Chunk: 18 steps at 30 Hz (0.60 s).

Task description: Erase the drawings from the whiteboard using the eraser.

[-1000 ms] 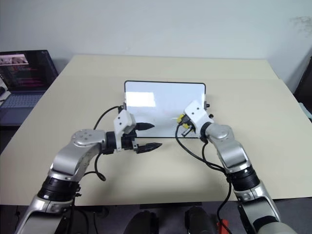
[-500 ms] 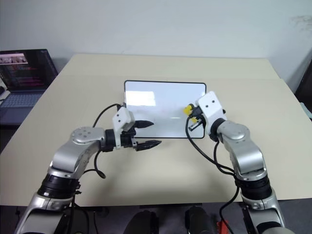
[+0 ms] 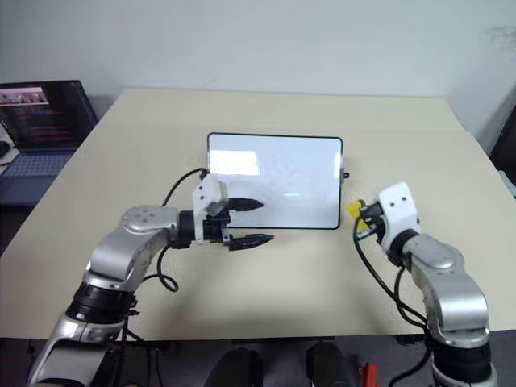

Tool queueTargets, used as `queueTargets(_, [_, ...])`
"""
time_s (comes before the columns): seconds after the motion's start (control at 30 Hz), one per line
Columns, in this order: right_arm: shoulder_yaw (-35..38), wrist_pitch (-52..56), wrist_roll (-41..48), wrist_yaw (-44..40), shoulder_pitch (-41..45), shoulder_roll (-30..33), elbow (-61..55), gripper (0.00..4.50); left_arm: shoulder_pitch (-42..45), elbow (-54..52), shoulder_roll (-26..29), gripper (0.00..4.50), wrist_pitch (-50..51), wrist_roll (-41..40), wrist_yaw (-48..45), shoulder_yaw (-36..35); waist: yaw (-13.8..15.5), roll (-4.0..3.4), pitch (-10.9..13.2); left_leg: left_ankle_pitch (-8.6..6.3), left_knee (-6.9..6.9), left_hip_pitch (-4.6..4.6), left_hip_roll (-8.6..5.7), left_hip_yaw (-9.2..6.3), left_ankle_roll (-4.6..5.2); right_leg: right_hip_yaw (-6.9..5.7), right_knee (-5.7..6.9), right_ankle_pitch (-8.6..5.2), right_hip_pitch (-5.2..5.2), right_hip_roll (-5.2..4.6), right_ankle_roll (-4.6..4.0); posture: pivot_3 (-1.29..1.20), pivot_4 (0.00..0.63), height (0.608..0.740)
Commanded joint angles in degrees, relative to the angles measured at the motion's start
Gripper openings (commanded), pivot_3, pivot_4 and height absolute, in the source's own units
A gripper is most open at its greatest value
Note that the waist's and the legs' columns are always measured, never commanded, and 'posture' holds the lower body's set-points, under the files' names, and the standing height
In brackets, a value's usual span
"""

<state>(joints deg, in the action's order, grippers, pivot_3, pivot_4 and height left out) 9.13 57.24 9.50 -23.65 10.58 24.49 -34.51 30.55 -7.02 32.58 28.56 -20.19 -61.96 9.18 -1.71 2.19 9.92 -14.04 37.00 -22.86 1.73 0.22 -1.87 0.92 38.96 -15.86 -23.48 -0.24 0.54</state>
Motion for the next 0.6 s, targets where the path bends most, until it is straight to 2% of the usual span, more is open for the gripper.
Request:
queueTargets(0.03, [3.23, -1.48, 1.34, 0.52, -1.62, 0.08, 1.26, 0.01, 1.62, -2.86, -1.01, 4.5, -1.64, -0.5, -3.54, 3.9, -0.04, 0.0, 0.0, 0.0, 0.0, 0.02, -0.02, -0.01, 0.0, -0.01, 0.0, -0.05, 0.03, 0.01, 0.08, 0.0, 0.15, 0.74])
queueTargets(0.23, [5.92, -2.97, 3.02, 1.87, 0.13, -0.97, 7.71, 0.01, 5.34, 0.7, -5.87, 4.5, -3.95, 0.2, -4.03, 6.68, -0.09, 0.0, 0.0, 0.0, 0.02, 0.03, -0.08, 0.0, 0.0, -0.01, 0.01, -0.05, 0.05, 0.06, 0.09, 0.0, 0.15, 0.74])
queueTargets(0.6, [10.16, -4.0, 6.16, 4.29, 2.41, -1.64, 16.11, 0.01, 7.48, 6.58, -8.72, 4.5, -9.23, 3.32, -4.0, 7.45, 0.01, -0.01, 0.0, 0.0, 0.01, 0.02, -0.08, 0.0, 0.01, 0.0, 0.0, 0.01, 0.04, 0.11, -0.02, 0.0, 0.15, 0.74])
